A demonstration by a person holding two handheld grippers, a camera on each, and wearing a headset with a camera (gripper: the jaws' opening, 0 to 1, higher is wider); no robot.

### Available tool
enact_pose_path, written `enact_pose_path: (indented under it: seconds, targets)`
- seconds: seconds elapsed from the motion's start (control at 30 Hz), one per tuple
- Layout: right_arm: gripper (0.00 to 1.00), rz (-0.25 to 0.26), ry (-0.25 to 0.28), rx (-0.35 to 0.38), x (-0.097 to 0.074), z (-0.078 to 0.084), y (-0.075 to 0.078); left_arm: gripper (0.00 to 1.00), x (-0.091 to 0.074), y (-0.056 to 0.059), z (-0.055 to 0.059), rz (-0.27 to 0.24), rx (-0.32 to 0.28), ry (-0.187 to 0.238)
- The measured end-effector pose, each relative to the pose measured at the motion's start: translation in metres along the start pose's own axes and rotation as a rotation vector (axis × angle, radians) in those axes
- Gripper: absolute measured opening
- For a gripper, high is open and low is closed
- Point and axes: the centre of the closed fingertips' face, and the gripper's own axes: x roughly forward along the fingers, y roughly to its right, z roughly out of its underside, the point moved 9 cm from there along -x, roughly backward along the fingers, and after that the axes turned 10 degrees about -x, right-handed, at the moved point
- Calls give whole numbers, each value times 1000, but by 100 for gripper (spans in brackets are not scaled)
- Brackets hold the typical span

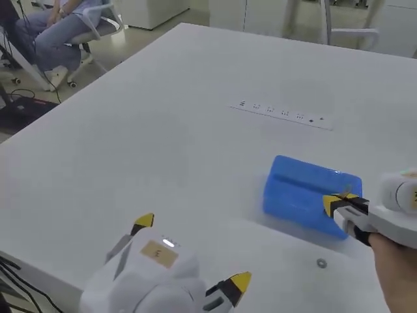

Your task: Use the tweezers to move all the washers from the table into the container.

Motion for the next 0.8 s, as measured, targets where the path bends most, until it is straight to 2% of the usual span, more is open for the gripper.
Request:
enact_pose_path:
  seconds: [0.4,0.5,0.63,0.8]
  targets:
    - [2,-6,-21,3,3,1,0,95,1,-2,0,-4,-4,6]
    - [3,-5,26,45,-6,-7,2,95,1,-2,0,-3,-6,11]
    - [3,2,63,41,-19,-14,3,95,1,-2,0,-1,-5,12]
    - [2,12,123,48,-44,-21,0,95,0,-3,0,-1,-12,17]
